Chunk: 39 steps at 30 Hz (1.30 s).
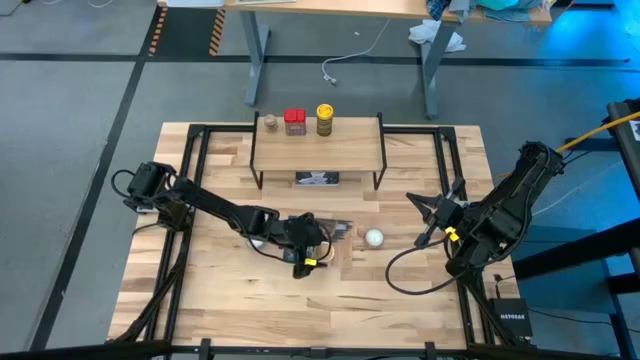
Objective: Shelf spices
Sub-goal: Put the brown seasoning bottle on the shelf
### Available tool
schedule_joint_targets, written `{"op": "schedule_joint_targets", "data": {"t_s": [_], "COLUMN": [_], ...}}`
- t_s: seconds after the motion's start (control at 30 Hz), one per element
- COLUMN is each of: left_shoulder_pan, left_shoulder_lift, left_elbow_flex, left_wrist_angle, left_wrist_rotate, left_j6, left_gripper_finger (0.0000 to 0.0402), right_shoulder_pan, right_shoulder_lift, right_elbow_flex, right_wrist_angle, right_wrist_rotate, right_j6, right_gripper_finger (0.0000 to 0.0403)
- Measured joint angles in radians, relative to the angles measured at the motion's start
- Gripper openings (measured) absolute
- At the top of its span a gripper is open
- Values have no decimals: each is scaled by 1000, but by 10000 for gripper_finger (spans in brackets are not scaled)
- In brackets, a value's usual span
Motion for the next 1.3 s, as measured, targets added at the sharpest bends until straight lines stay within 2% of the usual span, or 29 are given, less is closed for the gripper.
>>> {"op": "schedule_joint_targets", "data": {"t_s": [0.2, 0.4, 0.53, 0.77, 1.1, 1.3], "left_shoulder_pan": [24, 29, 29, 33, 39, 71], "left_shoulder_lift": [0, 41, 76, 84, 66, 32], "left_elbow_flex": [0, 0, 0, 0, 1, 107], "left_wrist_angle": [0, 3, 15, 146, 209, 214], "left_wrist_rotate": [2, 32, 46, 44, 38, 14], "left_j6": [8, 49, 18, 7, -9, 83], "left_gripper_finger": [353, 351, 344, 267, 268, 268], "right_shoulder_pan": [0, 0, 0, 0, 0, 0], "right_shoulder_lift": [0, 0, 0, 0, 0, 0], "right_elbow_flex": [0, 0, 0, 1, 1, 1], "right_wrist_angle": [0, 1, 0, 0, 0, 2], "right_wrist_rotate": [0, 0, 0, 1, 2, 24], "right_j6": [0, 0, 1, 1, 1, 1], "right_gripper_finger": [5, 5, 5, 5, 5, 5]}}
